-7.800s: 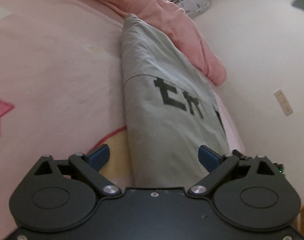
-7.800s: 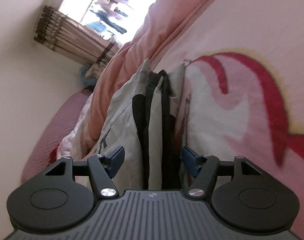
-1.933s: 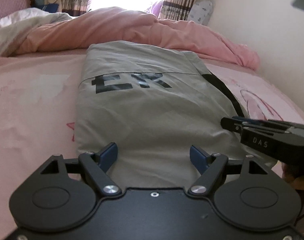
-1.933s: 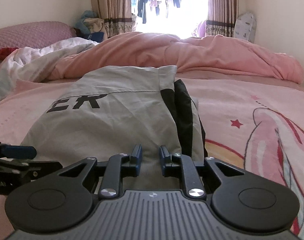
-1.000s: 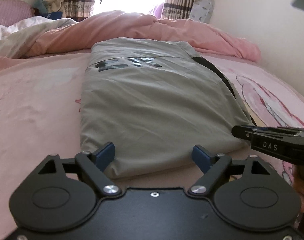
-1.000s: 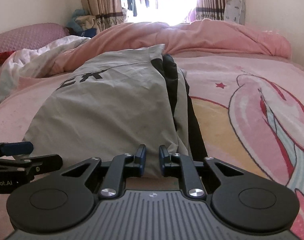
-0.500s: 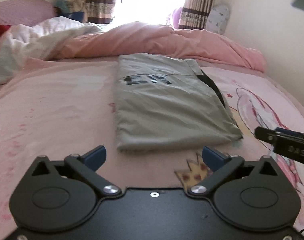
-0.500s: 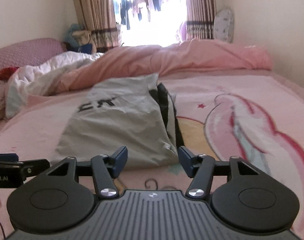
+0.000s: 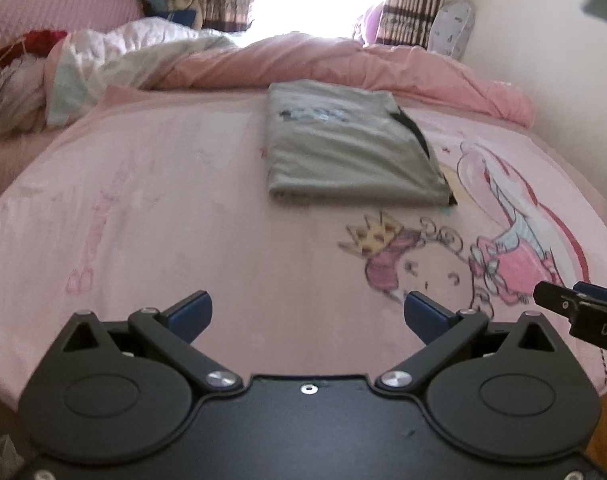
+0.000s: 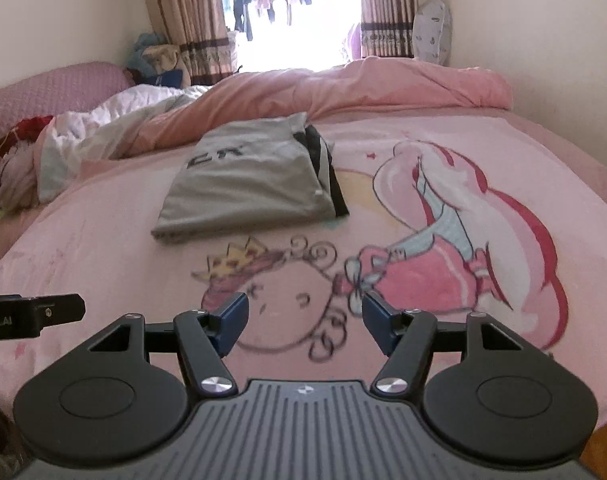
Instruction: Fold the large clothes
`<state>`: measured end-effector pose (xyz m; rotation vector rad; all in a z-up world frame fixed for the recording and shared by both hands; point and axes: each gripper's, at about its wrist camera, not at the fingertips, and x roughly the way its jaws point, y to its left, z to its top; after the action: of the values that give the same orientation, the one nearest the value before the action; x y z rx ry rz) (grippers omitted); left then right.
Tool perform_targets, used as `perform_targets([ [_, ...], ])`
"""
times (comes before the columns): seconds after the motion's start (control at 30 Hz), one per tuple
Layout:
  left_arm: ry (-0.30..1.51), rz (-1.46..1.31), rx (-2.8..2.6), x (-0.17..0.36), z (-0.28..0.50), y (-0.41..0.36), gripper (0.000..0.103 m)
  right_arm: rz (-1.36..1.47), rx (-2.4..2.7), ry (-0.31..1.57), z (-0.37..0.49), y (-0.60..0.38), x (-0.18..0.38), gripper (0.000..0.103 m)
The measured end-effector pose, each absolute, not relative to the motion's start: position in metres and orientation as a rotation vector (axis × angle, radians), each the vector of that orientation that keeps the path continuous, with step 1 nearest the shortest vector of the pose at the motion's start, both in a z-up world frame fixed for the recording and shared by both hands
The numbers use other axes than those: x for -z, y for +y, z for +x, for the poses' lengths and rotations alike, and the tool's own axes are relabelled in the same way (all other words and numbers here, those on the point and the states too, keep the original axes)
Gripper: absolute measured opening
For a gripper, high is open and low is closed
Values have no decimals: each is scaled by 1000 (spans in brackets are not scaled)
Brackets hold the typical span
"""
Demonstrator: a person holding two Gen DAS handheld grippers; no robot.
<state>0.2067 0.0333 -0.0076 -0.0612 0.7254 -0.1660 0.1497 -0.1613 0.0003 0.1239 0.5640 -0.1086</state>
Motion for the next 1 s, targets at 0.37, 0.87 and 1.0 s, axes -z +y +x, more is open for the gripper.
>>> perform_targets([
  [0.37,726,-40,155,7,196,34,103,120,99,579,143,-156,6,76],
  [0.87,746,-33,150,7,202,34,103,123,105,594,148,-158,9,76],
  [1.0,747,-33,148,8,202,35,103,123,107,596,149,-159,10,76],
])
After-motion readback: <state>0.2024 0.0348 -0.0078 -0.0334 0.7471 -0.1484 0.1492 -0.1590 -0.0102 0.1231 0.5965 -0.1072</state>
